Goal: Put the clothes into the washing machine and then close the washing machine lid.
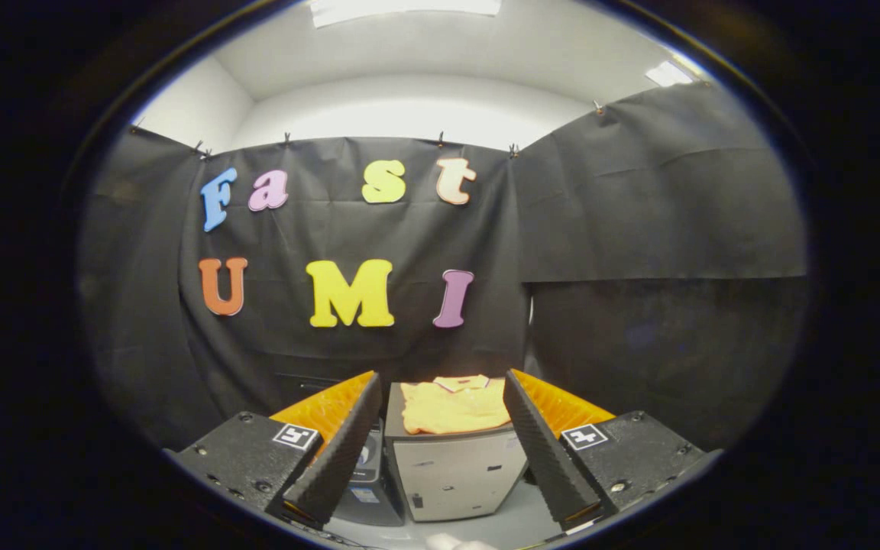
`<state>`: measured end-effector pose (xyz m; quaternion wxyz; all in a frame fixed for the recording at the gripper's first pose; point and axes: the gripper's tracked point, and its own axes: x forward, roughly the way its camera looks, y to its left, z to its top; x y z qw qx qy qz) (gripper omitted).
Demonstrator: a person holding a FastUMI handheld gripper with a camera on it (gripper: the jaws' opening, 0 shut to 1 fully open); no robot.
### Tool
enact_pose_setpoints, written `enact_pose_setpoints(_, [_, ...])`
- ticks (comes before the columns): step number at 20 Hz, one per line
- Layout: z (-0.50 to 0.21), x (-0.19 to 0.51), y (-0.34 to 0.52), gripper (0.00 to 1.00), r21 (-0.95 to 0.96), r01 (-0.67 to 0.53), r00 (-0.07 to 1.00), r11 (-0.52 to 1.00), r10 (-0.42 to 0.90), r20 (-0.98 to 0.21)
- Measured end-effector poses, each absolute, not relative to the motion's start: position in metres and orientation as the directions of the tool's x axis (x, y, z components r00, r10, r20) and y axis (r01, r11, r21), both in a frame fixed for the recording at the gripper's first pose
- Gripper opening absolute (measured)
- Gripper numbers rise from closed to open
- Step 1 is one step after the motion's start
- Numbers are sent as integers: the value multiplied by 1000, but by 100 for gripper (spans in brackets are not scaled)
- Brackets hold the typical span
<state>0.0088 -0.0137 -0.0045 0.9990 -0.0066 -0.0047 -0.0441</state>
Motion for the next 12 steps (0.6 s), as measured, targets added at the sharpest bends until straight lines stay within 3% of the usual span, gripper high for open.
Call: enact_pose_setpoints(12, [-8, 169, -81, 100, -22, 108, 993, 994, -109, -43])
